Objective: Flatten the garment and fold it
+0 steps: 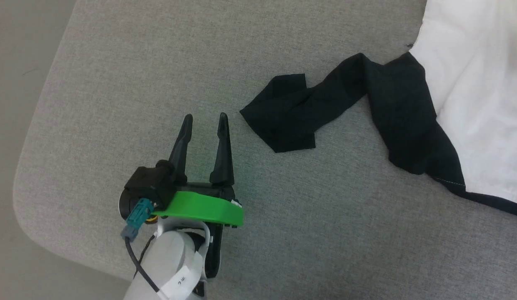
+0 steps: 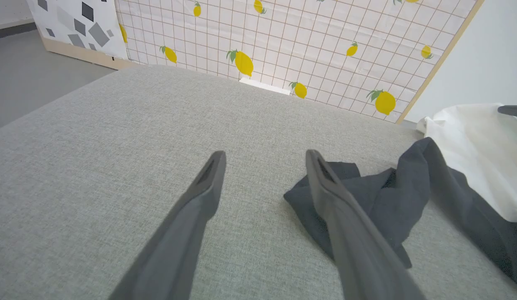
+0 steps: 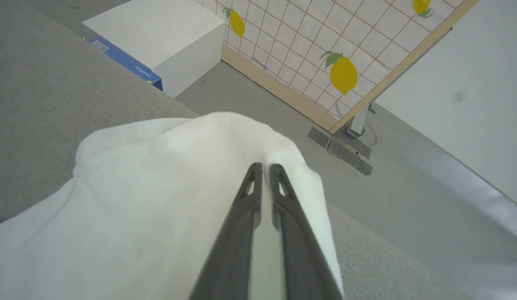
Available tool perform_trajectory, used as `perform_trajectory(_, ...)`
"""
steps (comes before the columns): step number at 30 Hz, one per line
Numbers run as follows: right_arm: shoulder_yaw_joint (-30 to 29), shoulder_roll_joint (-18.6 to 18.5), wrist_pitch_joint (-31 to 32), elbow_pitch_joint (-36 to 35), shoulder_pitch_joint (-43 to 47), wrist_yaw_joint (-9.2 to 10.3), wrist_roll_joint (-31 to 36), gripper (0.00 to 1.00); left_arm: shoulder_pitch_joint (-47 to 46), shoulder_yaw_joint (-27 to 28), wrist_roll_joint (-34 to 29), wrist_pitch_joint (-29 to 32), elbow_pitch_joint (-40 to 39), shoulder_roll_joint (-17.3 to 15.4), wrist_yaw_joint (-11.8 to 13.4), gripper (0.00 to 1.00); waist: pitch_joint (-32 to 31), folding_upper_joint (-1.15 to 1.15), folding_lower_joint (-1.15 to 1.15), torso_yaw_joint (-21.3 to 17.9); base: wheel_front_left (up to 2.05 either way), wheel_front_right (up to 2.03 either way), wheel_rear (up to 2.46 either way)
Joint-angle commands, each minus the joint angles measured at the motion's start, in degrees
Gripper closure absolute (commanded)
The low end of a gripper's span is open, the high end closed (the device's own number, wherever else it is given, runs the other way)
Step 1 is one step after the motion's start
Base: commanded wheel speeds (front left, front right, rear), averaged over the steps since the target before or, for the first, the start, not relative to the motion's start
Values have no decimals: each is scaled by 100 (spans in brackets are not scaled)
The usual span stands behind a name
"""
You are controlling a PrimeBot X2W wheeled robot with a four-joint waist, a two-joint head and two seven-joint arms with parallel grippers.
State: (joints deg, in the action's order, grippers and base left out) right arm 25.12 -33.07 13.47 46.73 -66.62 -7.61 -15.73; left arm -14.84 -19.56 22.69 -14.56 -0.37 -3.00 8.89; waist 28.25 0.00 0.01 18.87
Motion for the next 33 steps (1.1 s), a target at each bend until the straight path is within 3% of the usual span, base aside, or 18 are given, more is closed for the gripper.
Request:
perform_trajectory(1,-94,74,-192,16,208,12,-91,0,-92,5,-32,-43,35,12,-1,0,-128,0,-1,-133,0,0,0)
perform_trajectory(8,-852,422,-1657,-558,1504,12,-807,0,3,150,-167,-43,239,12,-149,0,-660,0,-1,-718,0,0,0)
perform_trajectory(14,-1496,729,-2542,-1781,3266,12,-1308,0,140,207,-182,-43,560,-2,-384,0,-1175,0,-1,-1424,0,0,0)
perform_trajectory(23,-2763,1817,-2533,-3641,5611,12,-601,0,-221,-353,-180,414,1127,2,-659,0,-1497,0,-1,-2281,0,0,0)
perform_trajectory(28,-2851,2461,-2163,-4328,6180,12,-264,0,-664,-565,-117,996,1621,7,-588,0,-1465,0,-1,-2708,0,0,0)
perform_trajectory(33,-2747,2711,-2000,-4593,6270,12,-197,0,-1090,-609,-193,1679,2148,-4,-314,0,-1401,0,-1,-3011,0,0,0)
